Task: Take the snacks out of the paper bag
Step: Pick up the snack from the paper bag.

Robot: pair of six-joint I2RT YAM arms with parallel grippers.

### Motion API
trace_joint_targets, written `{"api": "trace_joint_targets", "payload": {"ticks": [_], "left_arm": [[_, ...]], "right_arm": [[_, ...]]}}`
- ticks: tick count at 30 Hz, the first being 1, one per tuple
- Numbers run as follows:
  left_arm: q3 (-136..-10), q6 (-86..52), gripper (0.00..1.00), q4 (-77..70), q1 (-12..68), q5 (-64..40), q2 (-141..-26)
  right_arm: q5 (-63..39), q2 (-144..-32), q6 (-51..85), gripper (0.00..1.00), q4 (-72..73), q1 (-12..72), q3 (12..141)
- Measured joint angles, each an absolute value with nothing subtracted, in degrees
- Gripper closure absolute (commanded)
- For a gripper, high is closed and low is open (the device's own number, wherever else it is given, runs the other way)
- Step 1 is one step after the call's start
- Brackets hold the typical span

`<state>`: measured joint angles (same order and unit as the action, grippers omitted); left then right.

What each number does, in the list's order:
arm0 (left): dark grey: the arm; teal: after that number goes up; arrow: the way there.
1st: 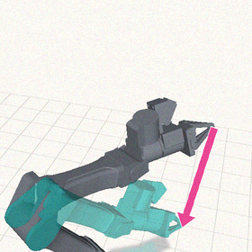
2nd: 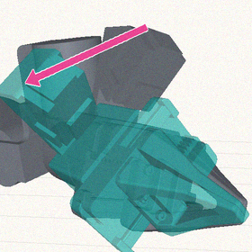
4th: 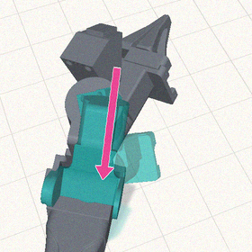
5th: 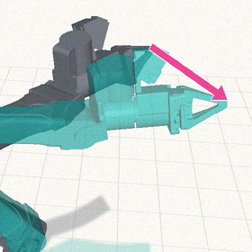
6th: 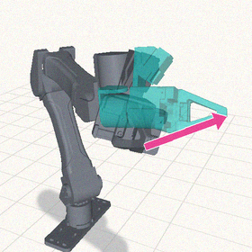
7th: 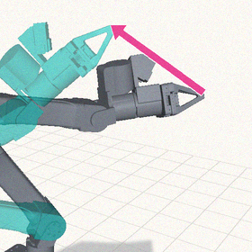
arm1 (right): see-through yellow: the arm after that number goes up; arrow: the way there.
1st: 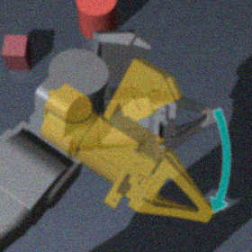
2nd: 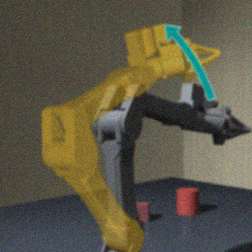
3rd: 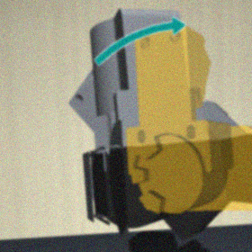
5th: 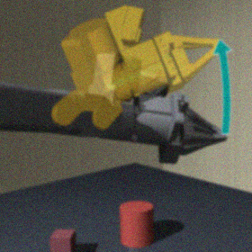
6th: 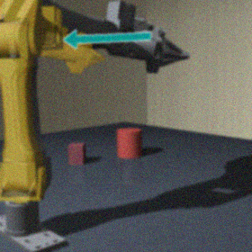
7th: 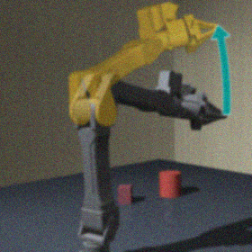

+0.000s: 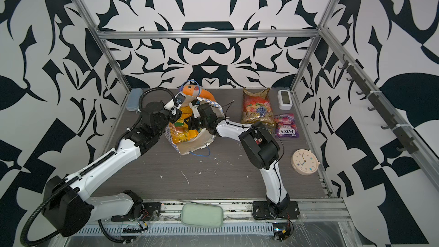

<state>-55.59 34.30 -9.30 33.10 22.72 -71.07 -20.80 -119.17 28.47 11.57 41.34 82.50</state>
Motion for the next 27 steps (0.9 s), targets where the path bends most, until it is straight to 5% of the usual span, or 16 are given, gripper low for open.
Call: {"api": "trace_joint_targets", "payload": {"ticks": [25, 27], "left_arm": [[-55.59, 34.89, 1.00, -11.77, 33.08, 25.80, -71.83], [-55.59, 34.92, 1.00, -11.79, 33.08, 25.87, -71.83]], "right_arm": [[-34.85, -109.73, 31.03, 1.00, 4.03, 41.54, 83.11], [-34.68, -109.54, 28.82, 0.92, 1.41, 41.56, 83.55]]}}
